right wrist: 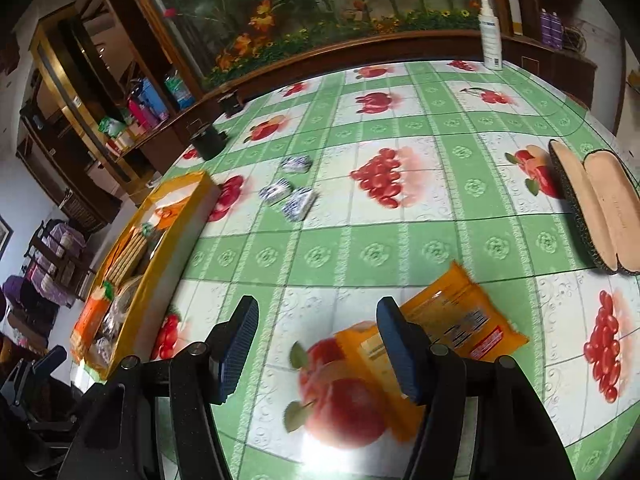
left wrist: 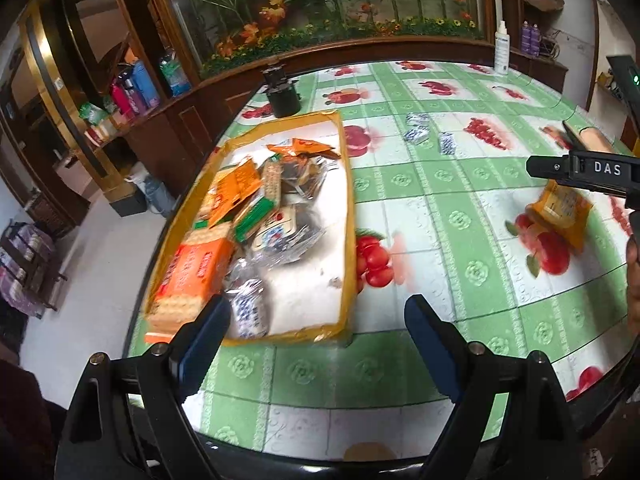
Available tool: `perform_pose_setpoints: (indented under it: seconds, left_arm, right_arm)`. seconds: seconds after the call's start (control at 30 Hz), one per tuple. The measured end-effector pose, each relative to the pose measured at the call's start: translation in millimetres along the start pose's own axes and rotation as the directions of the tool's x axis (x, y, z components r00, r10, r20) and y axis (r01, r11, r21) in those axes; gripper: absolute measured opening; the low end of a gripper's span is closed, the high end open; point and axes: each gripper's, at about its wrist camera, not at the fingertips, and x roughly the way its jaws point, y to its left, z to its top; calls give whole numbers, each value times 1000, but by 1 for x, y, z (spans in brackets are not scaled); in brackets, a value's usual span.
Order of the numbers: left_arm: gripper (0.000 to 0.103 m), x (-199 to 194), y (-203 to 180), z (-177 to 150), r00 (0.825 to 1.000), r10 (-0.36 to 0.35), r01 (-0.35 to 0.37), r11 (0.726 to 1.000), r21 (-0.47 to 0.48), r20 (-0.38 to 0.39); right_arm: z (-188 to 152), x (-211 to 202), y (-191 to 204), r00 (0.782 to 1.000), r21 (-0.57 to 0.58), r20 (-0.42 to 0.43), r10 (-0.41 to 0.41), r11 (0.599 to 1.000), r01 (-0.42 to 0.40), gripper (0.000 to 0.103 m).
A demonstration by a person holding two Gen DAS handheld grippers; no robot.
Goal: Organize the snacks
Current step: 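Move both open tools back over the remaining candies on the table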
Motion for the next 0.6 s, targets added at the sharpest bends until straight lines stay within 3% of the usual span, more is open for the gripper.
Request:
perform_pose_setpoints:
  seconds: [0.17,0.3,0.43,0.6]
  left_arm:
    - [88,3,9,25,995,-102,103,993,-53,12]
    - [88,12,15,56,975,-220,221,968,-122,24]
    - [88,25,11,89,969,-237,245,961,-129,76]
    - [88,52,2,126,971,-224,231,967,-103,82]
  right_arm:
    - [20,3,-35,1000,94,3,-13,995,13,66]
    - [35,14,-55,1000,158,-9,-22,987,23,66]
    - [49,32,-50,1000,169,-21,7,986,-4,66]
    - [67,79,-12,997,76,-73,-18,997,24,66]
